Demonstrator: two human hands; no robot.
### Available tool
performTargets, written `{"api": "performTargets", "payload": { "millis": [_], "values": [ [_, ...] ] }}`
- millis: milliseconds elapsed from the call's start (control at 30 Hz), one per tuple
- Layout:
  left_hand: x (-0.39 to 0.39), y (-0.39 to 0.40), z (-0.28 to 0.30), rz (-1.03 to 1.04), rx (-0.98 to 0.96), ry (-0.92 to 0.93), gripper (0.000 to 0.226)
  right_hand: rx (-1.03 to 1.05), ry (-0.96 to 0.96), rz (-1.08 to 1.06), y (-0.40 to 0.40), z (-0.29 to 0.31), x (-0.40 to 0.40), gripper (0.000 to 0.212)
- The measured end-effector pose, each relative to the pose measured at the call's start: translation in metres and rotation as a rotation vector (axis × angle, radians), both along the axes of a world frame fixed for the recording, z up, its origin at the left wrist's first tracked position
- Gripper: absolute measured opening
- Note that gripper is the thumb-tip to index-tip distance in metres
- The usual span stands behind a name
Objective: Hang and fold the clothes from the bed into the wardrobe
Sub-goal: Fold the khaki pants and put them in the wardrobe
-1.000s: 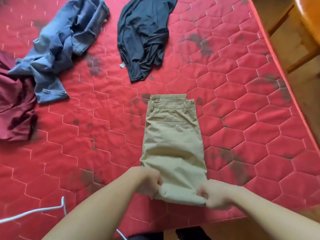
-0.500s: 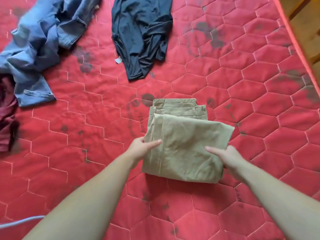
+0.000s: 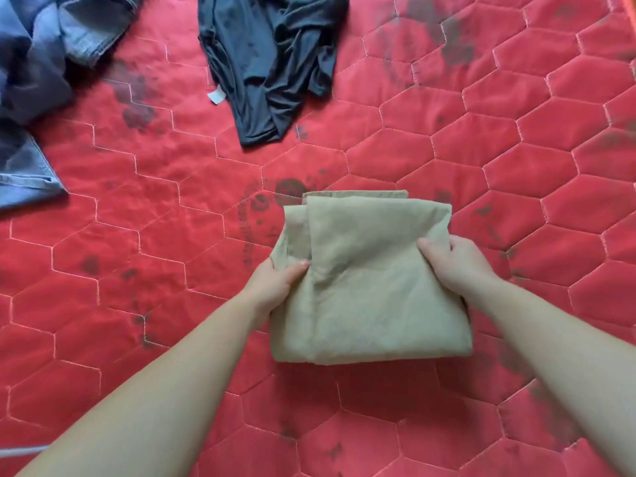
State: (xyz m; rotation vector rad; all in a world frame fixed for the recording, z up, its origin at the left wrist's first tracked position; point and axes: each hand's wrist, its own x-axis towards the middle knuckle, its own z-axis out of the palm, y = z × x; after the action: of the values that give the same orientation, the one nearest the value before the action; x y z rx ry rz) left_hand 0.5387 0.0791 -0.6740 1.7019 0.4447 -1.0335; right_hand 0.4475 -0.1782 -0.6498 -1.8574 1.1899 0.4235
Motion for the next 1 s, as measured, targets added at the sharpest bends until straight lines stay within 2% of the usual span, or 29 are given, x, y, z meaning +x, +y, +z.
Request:
{"api": "performTargets", "payload": {
  "millis": [33, 100, 200, 267, 300, 367, 433, 467, 533, 567, 633, 667, 733, 833, 900, 1000],
  "values": [
    [-0.003, 0.0, -0.005, -0.028, 0.032, -0.054, 0.031, -0.07, 0.006, 0.053, 0.002, -0.008, -0.004, 0.027],
    [-0.008, 0.0, -0.006, -0.062, 0.089, -0.207, 0.033, -0.136, -0.106, 0.06, 0.006, -0.01, -0.01, 0.025],
    [-0.009, -0.007, 0.005, 0.024, 0.076, -0.457, 0.026, -0.249, -0.367, 0.009, 0.004, 0.0, -0.003, 0.031],
    [-0.001, -0.014, 0.005, 0.054, 0.074, -0.538, 0.023, -0.332, -0.441, 0.01, 0.0, 0.003, 0.009, 0.031],
    [0.003, -0.017, 0.003, 0.044, 0.097, -0.537, 0.019, -0.353, -0.423, 0.034, -0.003, -0.002, 0.013, 0.029],
    [0.009, -0.021, -0.008, -0.003, 0.195, -0.48, 0.016, -0.325, -0.263, 0.093, -0.006, -0.017, 0.018, 0.03],
    [0.01, -0.025, -0.012, -0.017, 0.287, -0.449, 0.029, -0.271, -0.128, 0.096, -0.007, -0.031, 0.019, 0.035],
    [0.009, -0.027, -0.01, -0.019, 0.344, -0.489, 0.041, -0.262, -0.103, 0.081, -0.008, -0.032, 0.019, 0.035],
    [0.006, -0.027, -0.001, -0.074, 0.494, -0.707, 0.066, -0.269, -0.097, 0.049, -0.008, -0.028, 0.018, 0.036],
    [0.003, -0.029, 0.006, -0.122, 0.53, -0.856, 0.069, -0.3, -0.112, 0.044, -0.009, -0.022, 0.017, 0.041],
    [-0.008, -0.045, 0.02, -0.283, 0.505, -1.109, 0.058, -0.51, -0.2, 0.11, -0.003, -0.009, 0.016, 0.057],
    [-0.012, -0.057, 0.022, -0.395, 0.475, -1.17, 0.053, -0.638, -0.277, 0.201, 0.007, -0.002, 0.016, 0.06],
    [-0.019, -0.077, 0.018, -0.645, 0.465, -1.129, 0.053, -0.754, -0.388, 0.493, 0.028, 0.0, 0.014, 0.058],
    [-0.016, -0.078, -0.013, -0.909, 0.572, -0.94, 0.058, -0.655, -0.238, 0.823, 0.039, -0.025, 0.006, 0.062],
    [-0.014, -0.071, -0.034, -0.934, 0.612, -0.925, 0.063, -0.634, -0.152, 0.86, 0.029, -0.048, 0.003, 0.066],
    [-0.014, -0.072, -0.047, -0.926, 0.657, -0.972, 0.067, -0.667, -0.151, 0.853, 0.022, -0.068, 0.003, 0.068]
  ]
}}
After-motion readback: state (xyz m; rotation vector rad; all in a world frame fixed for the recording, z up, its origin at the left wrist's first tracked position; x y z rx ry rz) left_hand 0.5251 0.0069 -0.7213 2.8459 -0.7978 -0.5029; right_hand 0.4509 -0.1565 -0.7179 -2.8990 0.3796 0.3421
